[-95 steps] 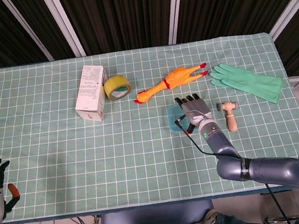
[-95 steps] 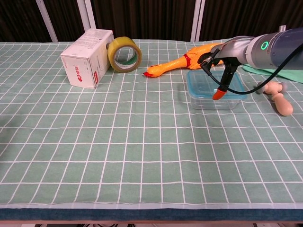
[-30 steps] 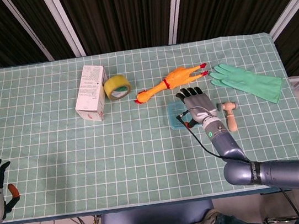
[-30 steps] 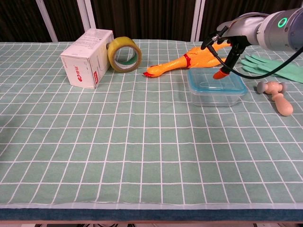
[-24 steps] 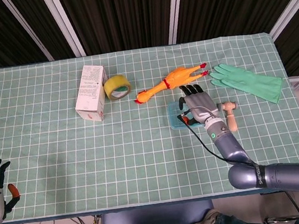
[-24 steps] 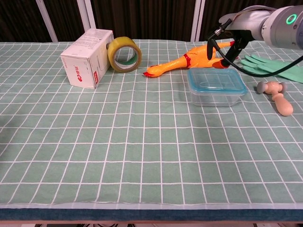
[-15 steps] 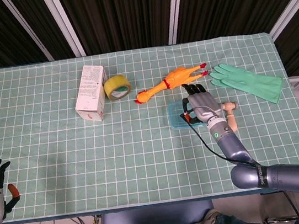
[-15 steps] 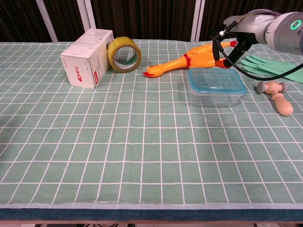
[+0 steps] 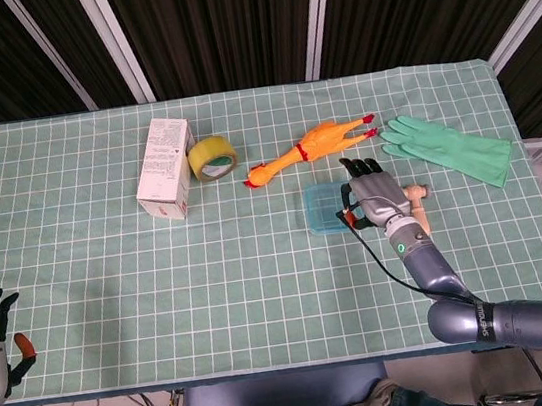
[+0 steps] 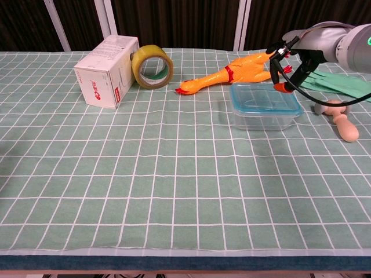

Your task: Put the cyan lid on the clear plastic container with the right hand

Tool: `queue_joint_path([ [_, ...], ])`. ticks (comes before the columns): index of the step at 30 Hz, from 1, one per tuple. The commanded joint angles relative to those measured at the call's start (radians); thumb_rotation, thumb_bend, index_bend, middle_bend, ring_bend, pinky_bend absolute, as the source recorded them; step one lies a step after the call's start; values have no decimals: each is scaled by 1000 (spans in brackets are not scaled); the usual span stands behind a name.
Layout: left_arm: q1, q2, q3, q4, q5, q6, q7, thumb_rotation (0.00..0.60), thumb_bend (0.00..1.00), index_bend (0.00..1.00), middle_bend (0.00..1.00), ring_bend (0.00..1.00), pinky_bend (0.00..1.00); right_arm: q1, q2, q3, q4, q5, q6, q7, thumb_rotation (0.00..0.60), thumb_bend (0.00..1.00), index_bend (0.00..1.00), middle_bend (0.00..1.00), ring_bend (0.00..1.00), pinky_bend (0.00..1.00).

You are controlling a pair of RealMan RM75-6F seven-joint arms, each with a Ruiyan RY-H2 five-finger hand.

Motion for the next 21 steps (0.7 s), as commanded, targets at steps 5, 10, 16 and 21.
queue_joint_path([
  [5,0,-1,0,1,0,2,0,600,741,136,0,0,0,-14,-38,-22,54,5,-28,0,600,554,596,29,0,0],
  [10,0,-1,-1,0,-1,2,0,600,741,137,0,0,0,-16,-52,-17,89,4,-40,5,600,554,596,28,0,0],
  [16,0,-1,-1,1,-2,1,1,600,742,137,0,0,0,-21,-54,-18,106,5,-53,4,600,554,596,28,0,0],
  [21,0,-1,-1,0,-2,1,2,600,741,140,0,0,0,-27,-61,-22,121,10,-66,5,600,554,596,27,0,0],
])
